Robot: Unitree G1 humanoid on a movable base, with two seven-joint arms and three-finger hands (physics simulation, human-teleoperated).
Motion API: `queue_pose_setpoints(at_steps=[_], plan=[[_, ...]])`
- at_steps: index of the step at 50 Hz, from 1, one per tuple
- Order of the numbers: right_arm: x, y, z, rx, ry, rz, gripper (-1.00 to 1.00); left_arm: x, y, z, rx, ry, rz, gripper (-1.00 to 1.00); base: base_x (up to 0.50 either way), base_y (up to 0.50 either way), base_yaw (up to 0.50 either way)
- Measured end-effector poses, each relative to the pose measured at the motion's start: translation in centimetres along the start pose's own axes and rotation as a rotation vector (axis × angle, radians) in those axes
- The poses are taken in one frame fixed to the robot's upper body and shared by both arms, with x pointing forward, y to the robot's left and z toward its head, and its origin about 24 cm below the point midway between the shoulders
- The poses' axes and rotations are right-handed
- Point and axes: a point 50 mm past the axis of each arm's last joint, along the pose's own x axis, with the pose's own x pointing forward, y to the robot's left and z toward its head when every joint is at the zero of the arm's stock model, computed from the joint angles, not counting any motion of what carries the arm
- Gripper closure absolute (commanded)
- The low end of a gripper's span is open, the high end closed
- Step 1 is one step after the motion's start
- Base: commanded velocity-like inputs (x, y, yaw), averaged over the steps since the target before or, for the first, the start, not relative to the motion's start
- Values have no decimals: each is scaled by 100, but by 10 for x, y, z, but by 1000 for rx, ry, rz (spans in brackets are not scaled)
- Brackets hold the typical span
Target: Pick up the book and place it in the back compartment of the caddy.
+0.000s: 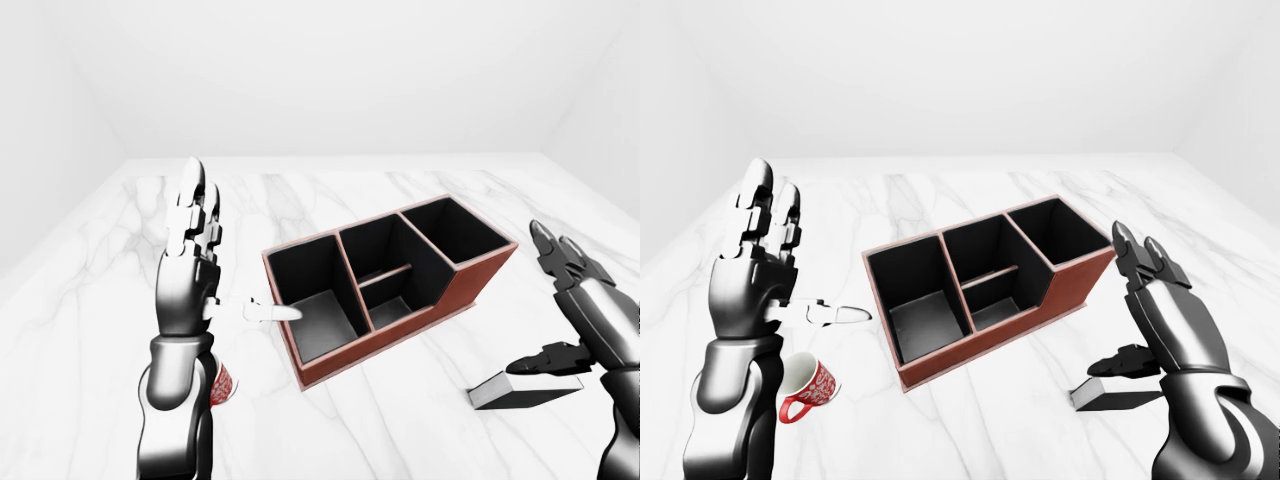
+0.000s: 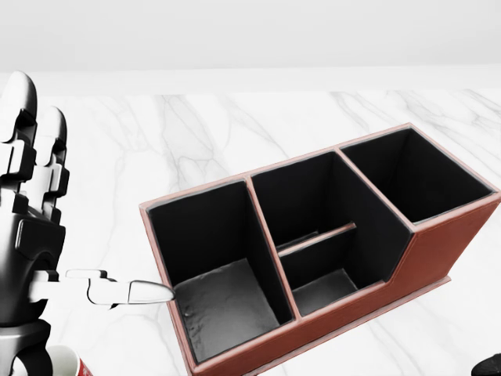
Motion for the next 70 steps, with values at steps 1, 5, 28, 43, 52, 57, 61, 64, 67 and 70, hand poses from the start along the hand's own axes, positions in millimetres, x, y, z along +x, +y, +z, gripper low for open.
queue_pose_setpoints(at_steps=[1, 5, 28, 43, 52, 57, 61, 64, 67, 70], plan=[[0, 1, -1, 3, 5, 4, -100, 0, 0, 0, 0, 0, 0, -100, 0, 0, 0], [0, 4, -6, 13, 24, 20, -100, 0, 0, 0, 0, 0, -1, -100, 0, 0, 0], [1, 26, -33, 57, 146, 123, -100, -1, -1, 0, 1, 4, -2, -100, 0, 0, 0], [0, 39, -53, 71, 229, 190, -100, -1, -1, -1, 1, 8, -4, -100, 0, 0, 0], [0, 43, -61, 77, 262, 212, -100, -1, -1, -1, 1, 8, -5, -100, 0, 0, 0], [0, 45, -65, 81, 278, 225, -100, -2, -2, -1, 1, 9, -6, -100, 0, 0, 0], [0, 46, -68, 83, 288, 233, -100, -2, -2, -1, 1, 11, -6, -100, 0, 0, 0], [0, 47, -70, 85, 295, 238, -100, -2, -2, -1, 2, 11, -7, -100, 0, 0, 0], [0, 48, -72, 88, 302, 245, -100, -2, -2, -1, 2, 11, -7, -100, 0, 0, 0], [0, 49, -74, 89, 309, 251, -100, -2, -2, -2, 2, 12, -8, -100, 0, 0, 0]])
